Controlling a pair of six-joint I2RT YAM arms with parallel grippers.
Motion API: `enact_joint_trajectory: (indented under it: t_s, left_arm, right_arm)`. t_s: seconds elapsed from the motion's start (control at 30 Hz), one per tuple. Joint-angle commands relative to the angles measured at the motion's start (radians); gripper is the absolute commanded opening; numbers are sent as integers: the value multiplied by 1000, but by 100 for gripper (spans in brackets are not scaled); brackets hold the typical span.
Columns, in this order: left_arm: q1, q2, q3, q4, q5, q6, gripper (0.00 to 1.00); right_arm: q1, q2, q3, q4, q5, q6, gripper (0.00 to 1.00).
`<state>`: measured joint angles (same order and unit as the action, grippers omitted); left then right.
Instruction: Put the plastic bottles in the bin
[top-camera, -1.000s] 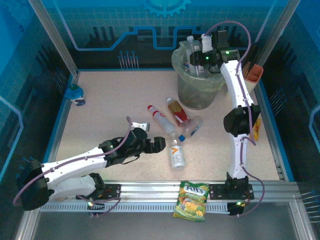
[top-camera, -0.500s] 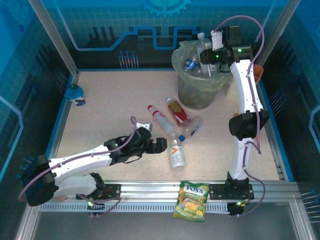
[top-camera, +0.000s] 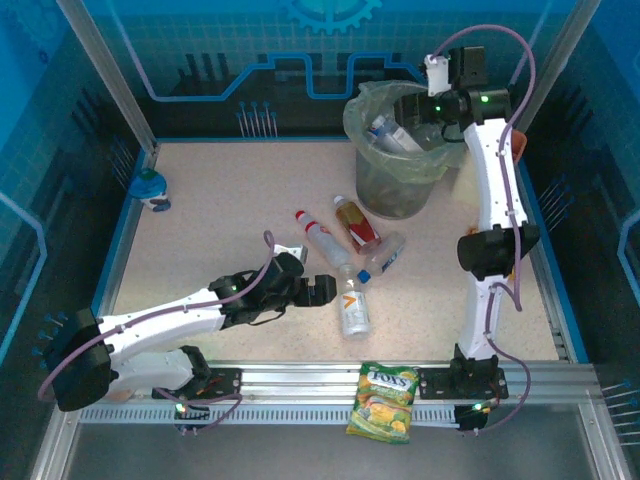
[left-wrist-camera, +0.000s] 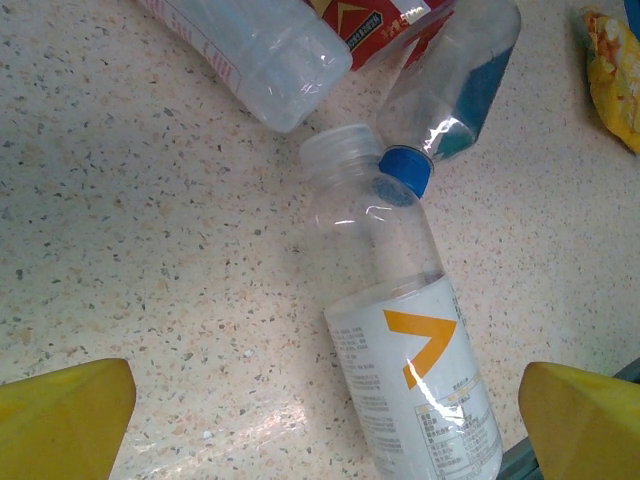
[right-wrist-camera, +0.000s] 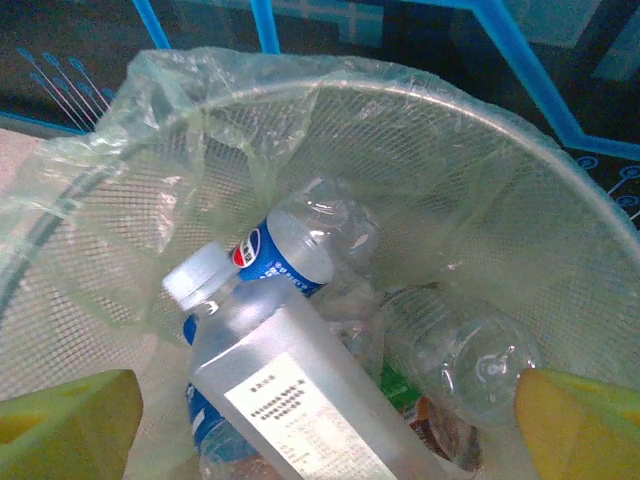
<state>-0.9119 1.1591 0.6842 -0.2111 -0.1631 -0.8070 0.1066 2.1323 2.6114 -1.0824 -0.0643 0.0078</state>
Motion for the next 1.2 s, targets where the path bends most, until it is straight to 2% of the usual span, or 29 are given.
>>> enact_joint_trajectory:
  t_s: [0.0,0.27,0.5,0.67,0.77,1.0,1.17]
  left_arm:
    - [13,5,22,12,22,-4,99]
    - [114,-47,-18,-33,48,-35,99]
    - [241,-119,-47,-95,103,-6,99]
    - [337,-135,-64,-116,154,3,99]
    - [385,-123,-62,-120,184,17,99]
    - [406,-108,-48,-122,195,29,99]
    - [406,-102,-61,-110,204,16,99]
  right_arm:
    - [30,-131,-65,-33,-12,41,97]
    - [214,-455,-528,-47,147,136,99]
    - [379,-631,-881,-145,239,294,100]
    - [514,-682,-1168,-157,198,436,100]
    - [571,-694,-1294,-110,130,502,100]
    - [681,-652,-1436,39,16,590,97]
    - [722,-593,-1498,178,-32,618,89]
